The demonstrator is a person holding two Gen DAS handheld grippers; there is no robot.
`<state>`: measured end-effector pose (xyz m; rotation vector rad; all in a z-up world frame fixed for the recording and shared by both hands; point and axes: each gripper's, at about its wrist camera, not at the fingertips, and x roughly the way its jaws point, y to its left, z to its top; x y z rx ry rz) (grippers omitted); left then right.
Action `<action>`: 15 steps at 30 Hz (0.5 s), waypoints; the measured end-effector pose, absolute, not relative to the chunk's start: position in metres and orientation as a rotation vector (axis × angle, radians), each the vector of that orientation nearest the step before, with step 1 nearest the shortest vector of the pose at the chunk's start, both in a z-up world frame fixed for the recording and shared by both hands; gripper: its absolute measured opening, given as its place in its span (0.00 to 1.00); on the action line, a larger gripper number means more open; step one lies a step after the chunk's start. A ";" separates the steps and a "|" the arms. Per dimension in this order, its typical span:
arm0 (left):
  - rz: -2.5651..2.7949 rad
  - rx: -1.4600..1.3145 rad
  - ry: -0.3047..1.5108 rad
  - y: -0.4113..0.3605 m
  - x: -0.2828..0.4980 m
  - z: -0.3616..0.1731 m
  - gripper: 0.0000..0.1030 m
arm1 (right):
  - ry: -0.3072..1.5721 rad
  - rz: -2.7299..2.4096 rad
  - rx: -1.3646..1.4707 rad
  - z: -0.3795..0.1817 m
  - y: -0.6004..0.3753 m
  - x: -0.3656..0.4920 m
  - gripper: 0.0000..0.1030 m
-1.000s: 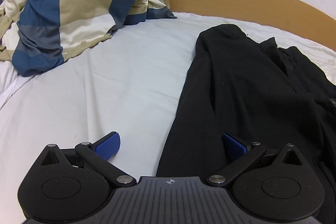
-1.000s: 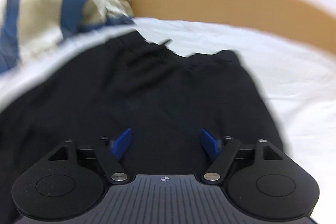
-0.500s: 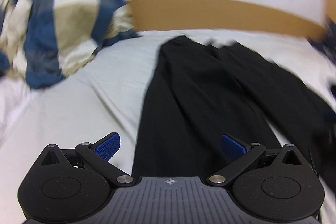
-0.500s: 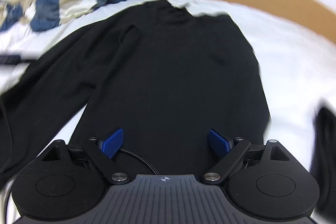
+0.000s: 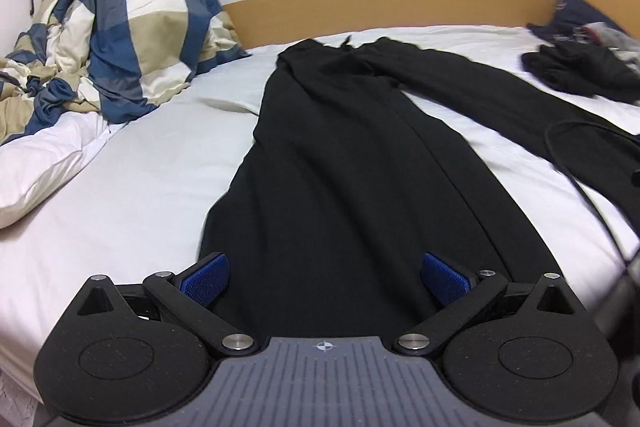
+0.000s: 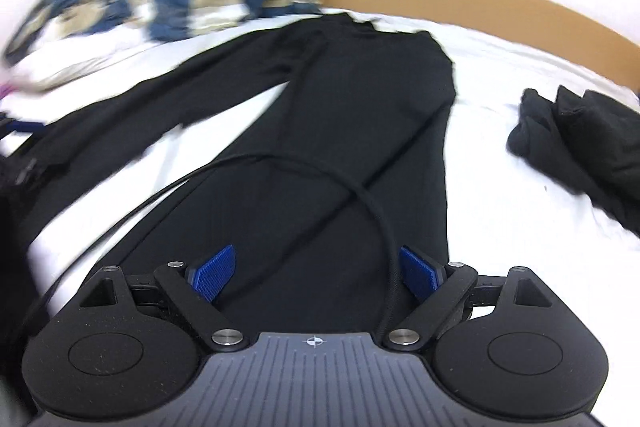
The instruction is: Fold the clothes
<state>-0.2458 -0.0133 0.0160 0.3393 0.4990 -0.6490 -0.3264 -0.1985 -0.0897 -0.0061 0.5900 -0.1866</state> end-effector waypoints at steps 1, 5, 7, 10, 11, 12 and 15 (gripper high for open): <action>-0.648 0.361 0.489 -0.008 -0.250 0.021 1.00 | 0.594 -0.172 -0.033 -0.083 -0.196 -0.334 0.88; -0.646 0.222 0.374 -0.017 -0.234 0.062 1.00 | 0.494 -0.156 -0.065 -0.046 -0.202 -0.348 0.88; -0.680 0.121 0.306 -0.036 -0.218 0.074 1.00 | 0.442 -0.147 0.029 -0.031 -0.215 -0.328 0.88; -0.699 0.080 0.293 -0.073 -0.193 0.064 1.00 | 0.382 -0.058 0.089 -0.030 -0.226 -0.288 0.88; -0.698 0.081 0.346 -0.081 -0.185 0.053 1.00 | 0.403 -0.048 0.099 -0.035 -0.231 -0.271 0.88; -0.708 0.083 0.415 -0.084 -0.178 0.042 0.99 | 0.468 -0.052 0.126 -0.043 -0.233 -0.264 0.88; -0.746 0.154 0.508 -0.069 -0.188 0.012 0.99 | 0.593 -0.028 0.155 -0.066 -0.230 -0.277 0.87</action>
